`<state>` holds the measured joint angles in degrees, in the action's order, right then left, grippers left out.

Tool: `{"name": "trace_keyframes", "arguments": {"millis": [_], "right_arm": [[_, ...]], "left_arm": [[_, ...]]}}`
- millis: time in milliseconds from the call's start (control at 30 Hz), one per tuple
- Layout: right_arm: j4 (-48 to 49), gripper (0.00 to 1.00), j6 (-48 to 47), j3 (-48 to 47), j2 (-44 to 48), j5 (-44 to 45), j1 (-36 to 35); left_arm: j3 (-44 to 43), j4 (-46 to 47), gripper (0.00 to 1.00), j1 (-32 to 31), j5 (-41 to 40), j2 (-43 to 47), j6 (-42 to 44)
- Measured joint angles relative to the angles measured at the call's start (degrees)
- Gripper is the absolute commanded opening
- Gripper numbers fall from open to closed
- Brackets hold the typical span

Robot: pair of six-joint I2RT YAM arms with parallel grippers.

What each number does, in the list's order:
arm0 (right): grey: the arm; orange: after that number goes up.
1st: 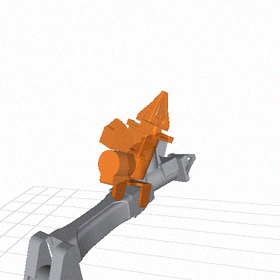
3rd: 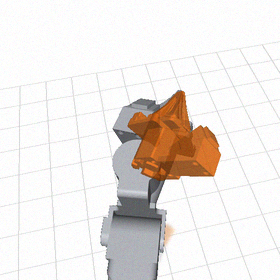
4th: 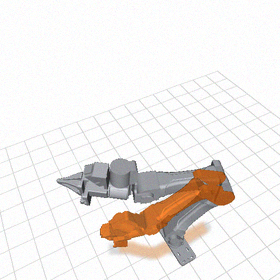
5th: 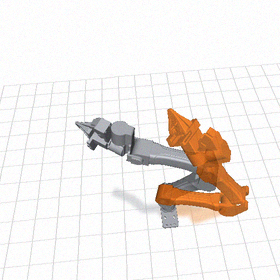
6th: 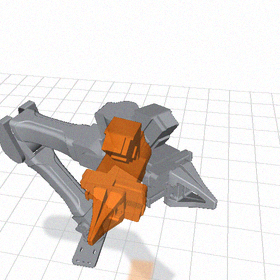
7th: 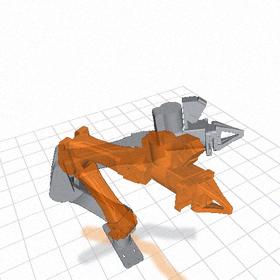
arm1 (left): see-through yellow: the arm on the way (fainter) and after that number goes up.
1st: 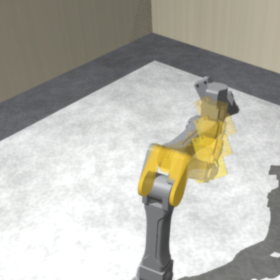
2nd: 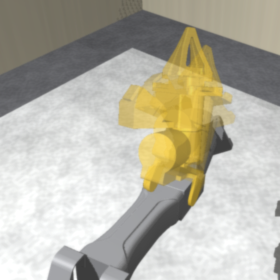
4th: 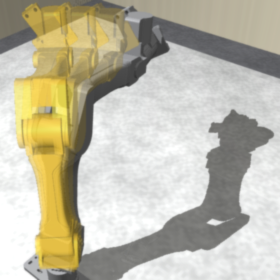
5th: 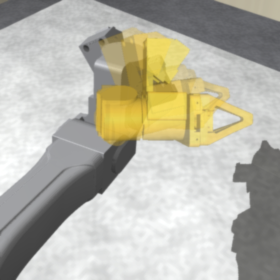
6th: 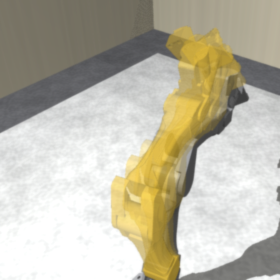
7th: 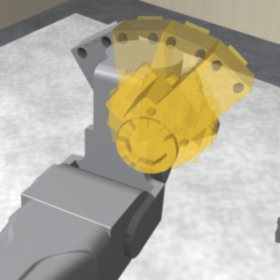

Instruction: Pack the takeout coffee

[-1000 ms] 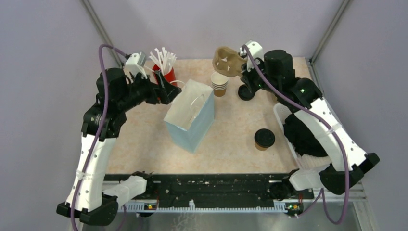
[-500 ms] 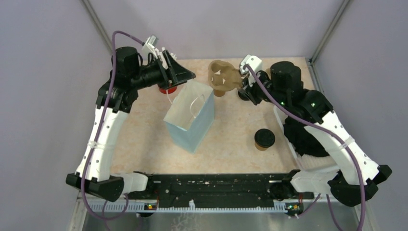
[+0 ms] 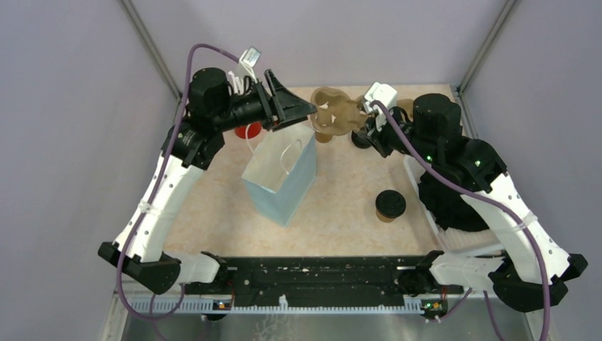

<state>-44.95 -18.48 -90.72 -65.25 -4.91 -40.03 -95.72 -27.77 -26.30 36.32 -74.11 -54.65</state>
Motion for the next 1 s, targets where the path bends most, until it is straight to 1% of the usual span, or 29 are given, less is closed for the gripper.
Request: {"name": "trace_keyframes", "arguments": {"millis": [100, 200, 400, 533, 600, 700, 767, 867, 1000], "right_arm": [[0.0, 0.0, -0.46, 0.0, 0.04, -0.42, 0.0], [-0.02, 0.0, -1.05, 0.09, 0.02, -0.48, 0.0], [-0.15, 0.0, -2.1, 0.37, -0.04, -0.83, 0.0], [-0.04, 0.0, -2.45, 1.03, -0.04, -0.79, 0.0], [-0.22, 0.0, -2.45, 1.18, -0.04, -0.7, 0.0], [-0.11, 0.0, -2.34, 1.18, -0.07, -0.24, 0.0], [-0.02, 0.0, -2.05, 1.16, -0.22, 0.11, -0.02], [-0.02, 0.0, -1.68, 1.16, -0.79, 0.5, -0.02], [-0.09, 0.0, -1.18, 1.16, -1.51, 1.38, -0.33]], "left_arm": [[0.0, 1.18, 0.65, -1.62, -1.33, -1.42, -1.27], [0.04, 1.64, 0.59, -2.05, -2.73, -2.43, -2.58], [0.37, 2.14, 0.39, -2.38, -4.33, -2.54, -4.24], [0.37, 2.14, 0.31, -2.49, -4.72, -2.54, -4.31], [0.37, 2.12, 0.29, -2.6, -4.79, -2.54, -4.42], [0.37, 2.1, 0.32, -2.75, -5.01, -2.54, -4.42], [0.37, 1.97, 0.31, -2.91, -5.35, -2.56, -4.28], [0.22, 1.07, 0.26, -3.06, -5.81, -2.82, -3.91], [-0.59, -0.26, 0.16, -3.06, -6.71, -3.87, -3.54]]}}
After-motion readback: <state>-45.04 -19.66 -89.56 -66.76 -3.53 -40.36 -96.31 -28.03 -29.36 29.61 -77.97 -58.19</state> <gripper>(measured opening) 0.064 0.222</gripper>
